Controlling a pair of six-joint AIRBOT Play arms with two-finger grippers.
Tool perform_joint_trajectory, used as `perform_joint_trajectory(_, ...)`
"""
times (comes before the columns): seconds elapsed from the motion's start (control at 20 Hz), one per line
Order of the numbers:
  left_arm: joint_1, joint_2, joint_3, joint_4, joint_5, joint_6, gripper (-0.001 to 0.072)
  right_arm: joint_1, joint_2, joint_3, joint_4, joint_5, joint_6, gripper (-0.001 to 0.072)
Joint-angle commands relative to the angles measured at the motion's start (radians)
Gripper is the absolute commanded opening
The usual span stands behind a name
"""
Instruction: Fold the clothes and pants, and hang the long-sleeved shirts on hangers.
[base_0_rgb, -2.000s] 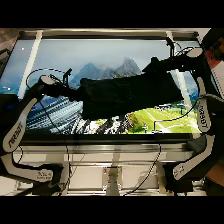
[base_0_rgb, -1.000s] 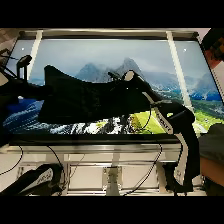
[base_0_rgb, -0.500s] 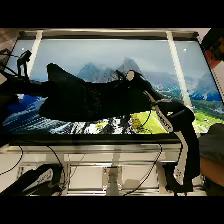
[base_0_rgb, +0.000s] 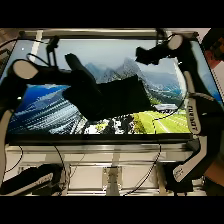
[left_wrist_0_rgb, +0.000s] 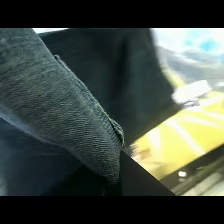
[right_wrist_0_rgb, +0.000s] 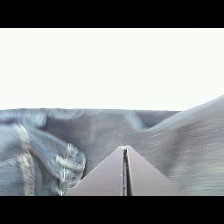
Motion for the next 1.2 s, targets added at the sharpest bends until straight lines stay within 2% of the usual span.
perform_joint_trajectory(0.0, -0.170, -0.149, 0.082, -0.121, 0.198, -0.029, 0.0019, -0.116, 0.108, 0.015, -0.024, 0.064, -0.041, 0.0014)
perform_joint_trajectory(0.2, -0.348, -0.405, 0.254, -0.284, 0.414, -0.028, 0.0020, -0.191, 0.156, 0.014, -0.024, 0.198, -0.064, 0.0014)
perform_joint_trajectory(0.3, -0.424, -0.537, 0.343, -0.435, 0.612, -0.028, 0.0024, -0.202, 0.156, 0.011, -0.024, 0.227, -0.063, 0.0015)
perform_joint_trajectory(0.35, -0.463, -0.595, 0.376, -0.542, 0.731, -0.027, 0.0067, -0.206, 0.158, 0.007, -0.021, 0.222, -0.051, 0.0016)
perform_joint_trajectory(0.4, -0.494, -0.644, 0.403, -0.612, 0.813, -0.028, 0.0293, -0.208, 0.156, 0.007, -0.002, 0.212, -0.031, 0.0045)
perform_joint_trajectory(0.45, -0.519, -0.685, 0.429, -0.649, 0.855, -0.028, 0.0488, -0.215, 0.157, 0.007, 0.026, 0.195, -0.008, 0.0116)
perform_joint_trajectory(0.5, -0.530, -0.711, 0.445, -0.656, 0.857, -0.029, 0.0508, -0.224, 0.159, 0.007, 0.068, 0.192, -0.008, 0.0214)
perform_joint_trajectory(0.55, -0.539, -0.729, 0.453, -0.656, 0.857, -0.029, 0.0508, -0.233, 0.160, 0.007, 0.095, 0.194, -0.008, 0.0227)
perform_joint_trajectory(0.8, -0.499, -0.697, 0.478, -0.645, 0.849, -0.024, 0.0501, -0.267, 0.160, -0.003, 0.119, 0.197, -0.011, 0.0227)
perform_joint_trajectory(0.85, -0.473, -0.673, 0.478, -0.632, 0.838, 0.003, 0.0488, -0.270, 0.160, -0.017, 0.120, 0.196, -0.011, 0.0226)
perform_joint_trajectory(0.9, -0.444, -0.649, 0.478, -0.616, 0.818, 0.025, 0.0370, -0.271, 0.160, -0.035, 0.118, 0.195, -0.013, 0.0187)
perform_joint_trajectory(0.95, -0.408, -0.617, 0.478, -0.615, 0.784, 0.052, 0.0139, -0.273, 0.160, -0.056, 0.120, 0.190, -0.023, 0.0013)
perform_joint_trajectory(1.0, -0.367, -0.582, 0.478, -0.615, 0.740, 0.089, 0.0026, -0.273, 0.158, -0.079, 0.125, 0.187, -0.039, 0.0014)
perform_joint_trajectory(1.15, -0.240, -0.465, 0.478, -0.604, 0.566, 0.261, 0.0021, -0.288, 0.150, -0.157, 0.221, 0.167, -0.088, 0.0013)
